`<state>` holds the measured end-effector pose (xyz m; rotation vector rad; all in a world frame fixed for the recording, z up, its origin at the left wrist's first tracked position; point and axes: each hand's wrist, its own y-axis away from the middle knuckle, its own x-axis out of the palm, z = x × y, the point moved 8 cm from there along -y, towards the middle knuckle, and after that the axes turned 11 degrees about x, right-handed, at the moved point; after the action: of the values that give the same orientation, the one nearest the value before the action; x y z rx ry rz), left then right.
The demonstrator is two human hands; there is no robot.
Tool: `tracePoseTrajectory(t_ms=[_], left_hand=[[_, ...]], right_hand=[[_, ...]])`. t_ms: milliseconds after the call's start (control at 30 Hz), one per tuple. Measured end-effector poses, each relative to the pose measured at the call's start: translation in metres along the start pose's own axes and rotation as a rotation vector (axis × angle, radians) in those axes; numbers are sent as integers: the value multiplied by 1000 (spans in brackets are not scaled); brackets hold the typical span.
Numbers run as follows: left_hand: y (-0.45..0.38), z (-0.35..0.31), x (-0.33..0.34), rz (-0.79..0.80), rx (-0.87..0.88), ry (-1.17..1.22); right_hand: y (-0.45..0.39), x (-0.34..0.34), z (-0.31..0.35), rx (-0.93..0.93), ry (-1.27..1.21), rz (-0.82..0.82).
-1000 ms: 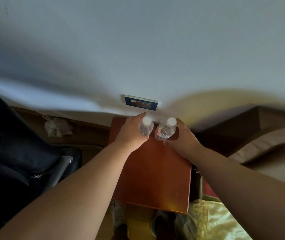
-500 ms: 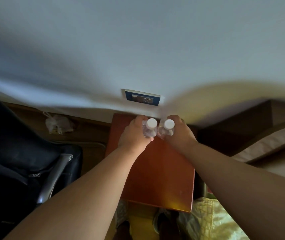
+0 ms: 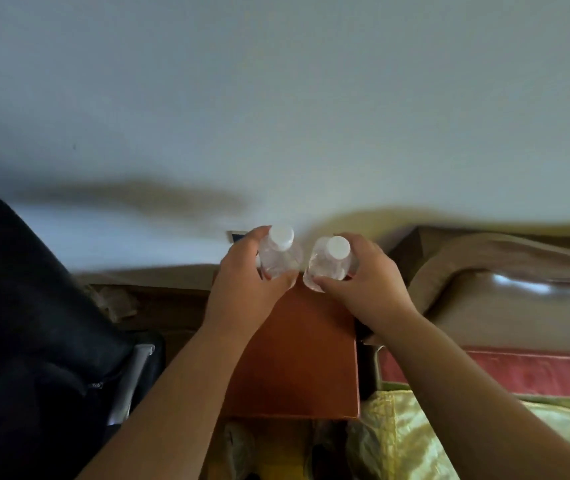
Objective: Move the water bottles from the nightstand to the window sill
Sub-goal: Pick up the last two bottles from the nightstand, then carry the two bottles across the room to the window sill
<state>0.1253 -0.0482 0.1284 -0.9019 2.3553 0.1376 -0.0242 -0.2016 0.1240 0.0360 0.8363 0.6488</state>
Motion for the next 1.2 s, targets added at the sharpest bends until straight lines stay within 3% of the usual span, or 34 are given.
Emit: tracePoseTrajectory(t_ms=[333, 567, 867, 1200], left_hand=[[2, -199, -143, -30, 315, -20], [23, -279, -227, -13, 410, 98], [61, -310, -283, -41, 528, 79], [104, -270, -326, -132, 384, -20]], right_hand=[[131, -178, 160, -214, -166, -181], [204, -243, 227, -328, -208, -308], [268, -244, 255, -400, -291, -410], [281, -218, 284, -487, -236, -309]])
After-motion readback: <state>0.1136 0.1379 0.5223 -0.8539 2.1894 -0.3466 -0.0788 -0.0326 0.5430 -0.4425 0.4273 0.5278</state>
